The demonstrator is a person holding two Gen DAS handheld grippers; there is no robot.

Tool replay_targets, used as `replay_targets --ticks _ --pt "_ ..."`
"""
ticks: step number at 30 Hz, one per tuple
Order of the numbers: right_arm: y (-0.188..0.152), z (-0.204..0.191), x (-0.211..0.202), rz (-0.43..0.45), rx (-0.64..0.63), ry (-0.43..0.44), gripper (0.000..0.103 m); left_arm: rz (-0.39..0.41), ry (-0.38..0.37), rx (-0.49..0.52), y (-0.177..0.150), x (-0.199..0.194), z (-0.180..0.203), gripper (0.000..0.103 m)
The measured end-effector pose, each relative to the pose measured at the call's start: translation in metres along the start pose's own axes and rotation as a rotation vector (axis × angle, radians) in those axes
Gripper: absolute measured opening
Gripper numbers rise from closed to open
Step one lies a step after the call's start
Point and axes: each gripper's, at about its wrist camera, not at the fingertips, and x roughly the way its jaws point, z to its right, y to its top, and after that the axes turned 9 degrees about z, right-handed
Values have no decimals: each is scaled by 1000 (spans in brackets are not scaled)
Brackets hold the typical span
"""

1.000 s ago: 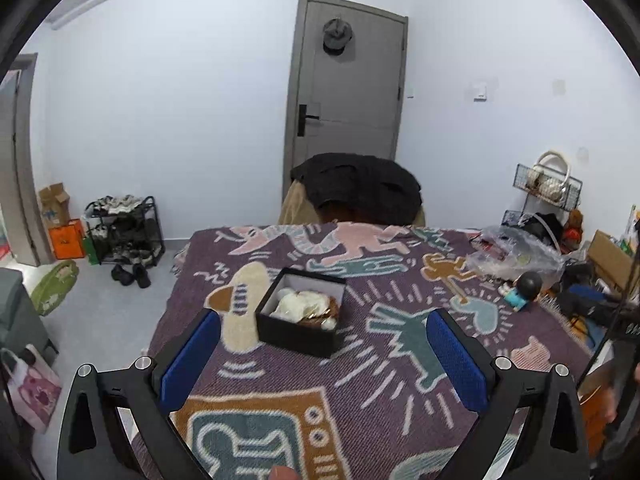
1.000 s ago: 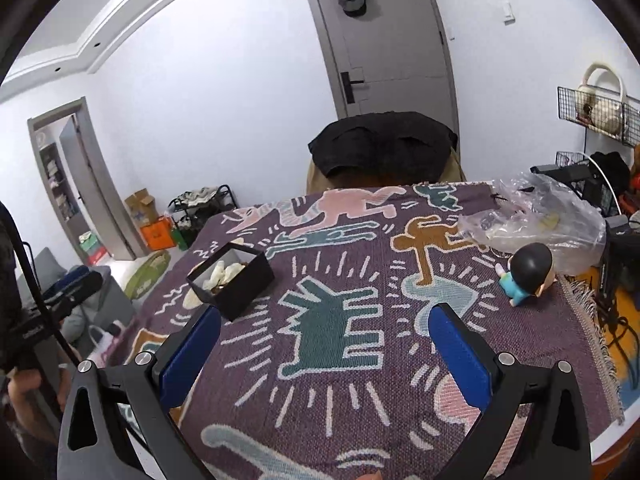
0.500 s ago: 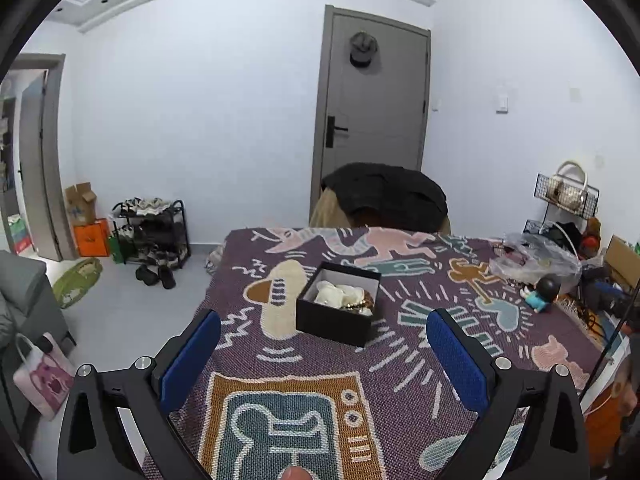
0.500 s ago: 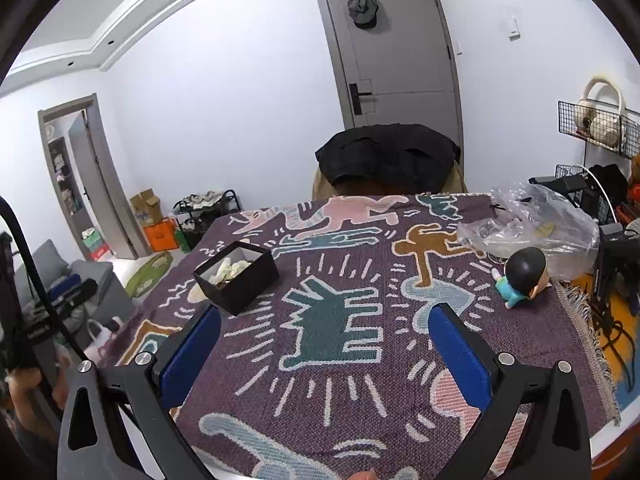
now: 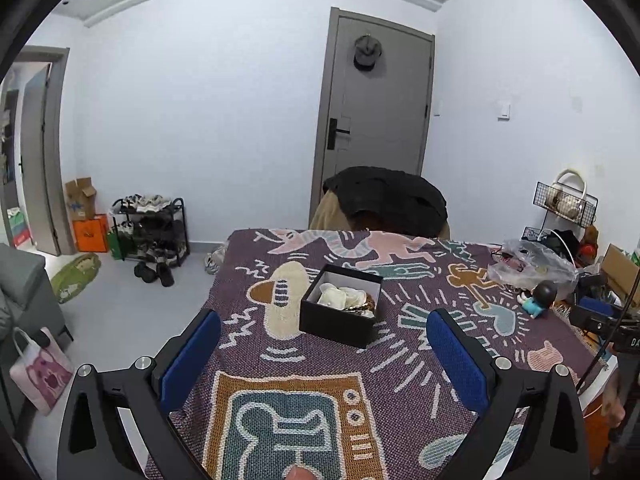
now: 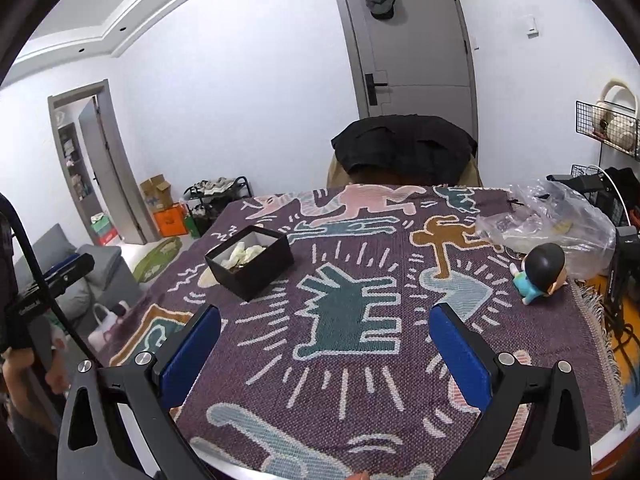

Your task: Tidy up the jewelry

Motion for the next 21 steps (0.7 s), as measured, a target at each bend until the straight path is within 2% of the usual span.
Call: replay_targets --ticks 21 --pt "2 6 -5 25 29 -6 103 20 -1 11 4 -4 -3 103"
